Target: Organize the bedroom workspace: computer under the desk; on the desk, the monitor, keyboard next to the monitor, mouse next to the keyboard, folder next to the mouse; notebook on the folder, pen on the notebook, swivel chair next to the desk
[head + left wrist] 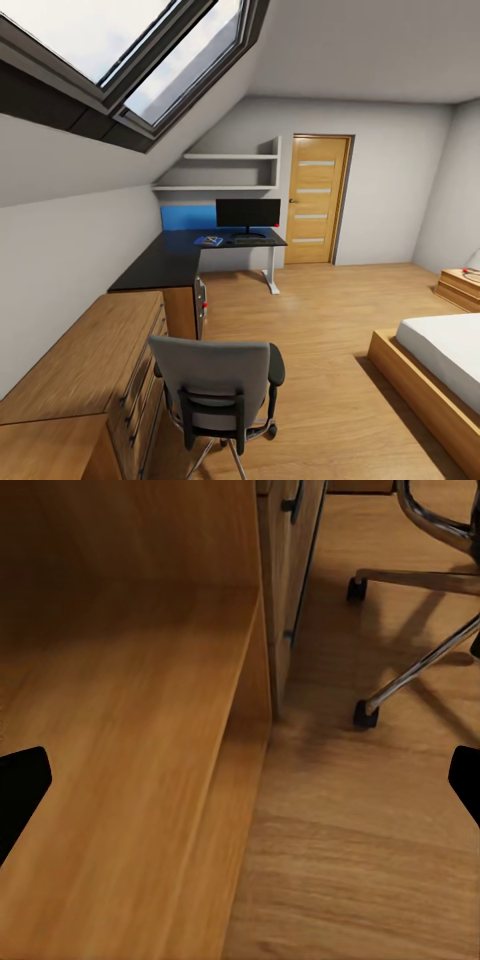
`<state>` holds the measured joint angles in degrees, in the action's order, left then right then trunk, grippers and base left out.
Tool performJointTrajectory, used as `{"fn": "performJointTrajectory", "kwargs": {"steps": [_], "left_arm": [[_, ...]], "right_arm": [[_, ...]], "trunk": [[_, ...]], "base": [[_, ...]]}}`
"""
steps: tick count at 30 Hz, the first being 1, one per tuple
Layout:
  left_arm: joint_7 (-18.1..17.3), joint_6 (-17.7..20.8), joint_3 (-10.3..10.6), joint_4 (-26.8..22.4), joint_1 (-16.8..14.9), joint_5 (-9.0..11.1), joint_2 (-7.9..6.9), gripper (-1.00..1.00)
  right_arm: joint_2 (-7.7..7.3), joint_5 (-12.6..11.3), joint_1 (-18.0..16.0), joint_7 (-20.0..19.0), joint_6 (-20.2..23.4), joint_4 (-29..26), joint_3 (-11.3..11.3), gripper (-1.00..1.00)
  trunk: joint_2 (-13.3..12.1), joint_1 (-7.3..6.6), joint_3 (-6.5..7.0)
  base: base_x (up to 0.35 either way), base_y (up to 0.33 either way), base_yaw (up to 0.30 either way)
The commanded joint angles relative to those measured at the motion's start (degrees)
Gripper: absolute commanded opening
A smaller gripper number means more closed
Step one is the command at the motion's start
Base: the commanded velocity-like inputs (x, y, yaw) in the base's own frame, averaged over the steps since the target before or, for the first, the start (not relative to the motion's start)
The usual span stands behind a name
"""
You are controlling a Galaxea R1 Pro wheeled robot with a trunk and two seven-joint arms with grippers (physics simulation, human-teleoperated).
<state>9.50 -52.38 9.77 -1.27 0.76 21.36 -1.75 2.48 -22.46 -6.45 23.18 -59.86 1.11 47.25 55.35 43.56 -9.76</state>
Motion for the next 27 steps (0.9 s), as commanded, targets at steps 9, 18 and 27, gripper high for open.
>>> {"fn": "performJointTrajectory", "kwargs": {"steps": [9,18,27], "left_arm": [[0.7,0.5,0.6,-0.1,0.0,0.0,-0.01,1.00],[0.7,0.8,0.6,-0.1,0.0,0.0,0.83,1.00],[0.7,0.8,0.6,-0.1,0.0,0.0,0.84,1.00]], "right_arm": [[-0.02,-0.3,-0.1,0.1,-0.1,0.1,0.4,1.00],[-0.02,-0.4,-0.1,0.1,-0.1,0.1,0.3,1.00],[0.06,-0.3,-0.1,0.2,-0.1,0.1,0.4,1.00]], "trunk": [[3.7,1.99,-1.69],[7.3,3.97,-3.31],[10.9,5.95,-4.92]], "base": [[0.000,0.000,0.000],[0.000,0.000,0.000],[0.000,0.000,0.000]]}}
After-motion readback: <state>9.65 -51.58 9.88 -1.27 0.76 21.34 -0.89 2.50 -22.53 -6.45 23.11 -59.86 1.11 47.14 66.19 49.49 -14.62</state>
